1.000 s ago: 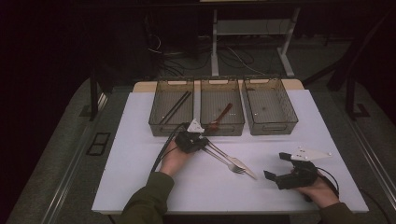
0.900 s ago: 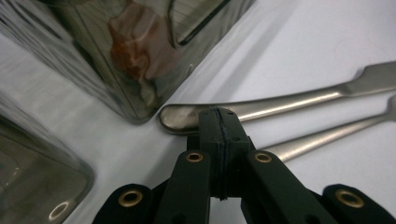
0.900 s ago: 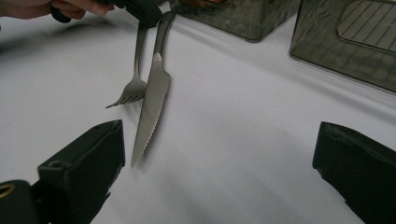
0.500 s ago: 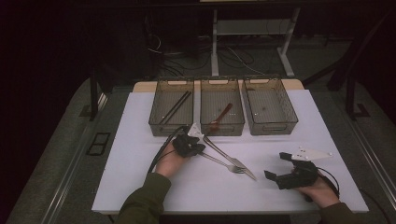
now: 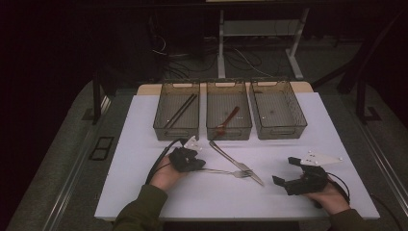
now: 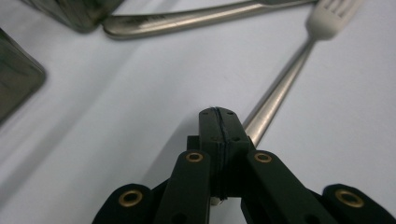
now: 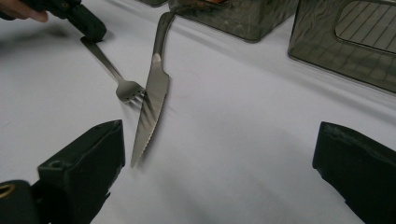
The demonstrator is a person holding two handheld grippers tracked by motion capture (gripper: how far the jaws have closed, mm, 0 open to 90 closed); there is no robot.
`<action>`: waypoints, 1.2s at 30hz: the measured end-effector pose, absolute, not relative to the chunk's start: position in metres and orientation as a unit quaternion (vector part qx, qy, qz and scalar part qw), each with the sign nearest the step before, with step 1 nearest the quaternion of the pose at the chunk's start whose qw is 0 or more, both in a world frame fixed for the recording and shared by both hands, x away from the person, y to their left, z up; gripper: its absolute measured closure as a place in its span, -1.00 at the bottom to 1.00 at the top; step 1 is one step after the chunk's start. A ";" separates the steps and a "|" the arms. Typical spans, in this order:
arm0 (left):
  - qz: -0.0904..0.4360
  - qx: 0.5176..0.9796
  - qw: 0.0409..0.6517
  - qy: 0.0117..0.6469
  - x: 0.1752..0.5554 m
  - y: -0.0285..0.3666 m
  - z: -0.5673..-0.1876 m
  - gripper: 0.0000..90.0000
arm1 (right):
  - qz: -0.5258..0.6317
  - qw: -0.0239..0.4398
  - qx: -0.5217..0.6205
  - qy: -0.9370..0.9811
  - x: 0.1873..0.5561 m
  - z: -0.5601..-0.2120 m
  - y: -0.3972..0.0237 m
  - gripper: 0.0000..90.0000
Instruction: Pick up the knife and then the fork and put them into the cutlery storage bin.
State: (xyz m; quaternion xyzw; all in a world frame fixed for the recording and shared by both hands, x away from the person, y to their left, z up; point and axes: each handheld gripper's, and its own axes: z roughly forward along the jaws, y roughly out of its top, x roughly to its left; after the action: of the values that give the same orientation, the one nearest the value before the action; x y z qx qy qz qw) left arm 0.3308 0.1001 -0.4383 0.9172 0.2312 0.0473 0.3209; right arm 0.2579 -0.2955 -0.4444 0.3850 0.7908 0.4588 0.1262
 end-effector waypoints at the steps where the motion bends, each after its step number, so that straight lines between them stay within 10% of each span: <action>1: 0.043 0.917 0.321 0.231 0.328 0.101 -0.438 0.98 | 0.459 0.127 0.385 0.791 0.258 -0.444 -0.296 -0.96; 17: 0.002 0.911 0.388 0.140 0.315 0.064 -0.438 0.62 | 0.458 0.126 0.384 0.792 0.259 -0.445 -0.295 -0.96; 36: 0.014 0.917 0.378 0.129 0.312 0.057 -0.448 0.86 | 0.455 0.106 0.387 0.795 0.260 -0.436 -0.298 -0.96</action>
State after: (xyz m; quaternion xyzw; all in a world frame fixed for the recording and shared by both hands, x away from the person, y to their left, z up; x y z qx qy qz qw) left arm 0.3115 0.0566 -0.4476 0.9167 0.1285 0.0142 0.3780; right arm 0.2601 -0.2976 -0.4360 0.3871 0.7949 0.4550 0.1062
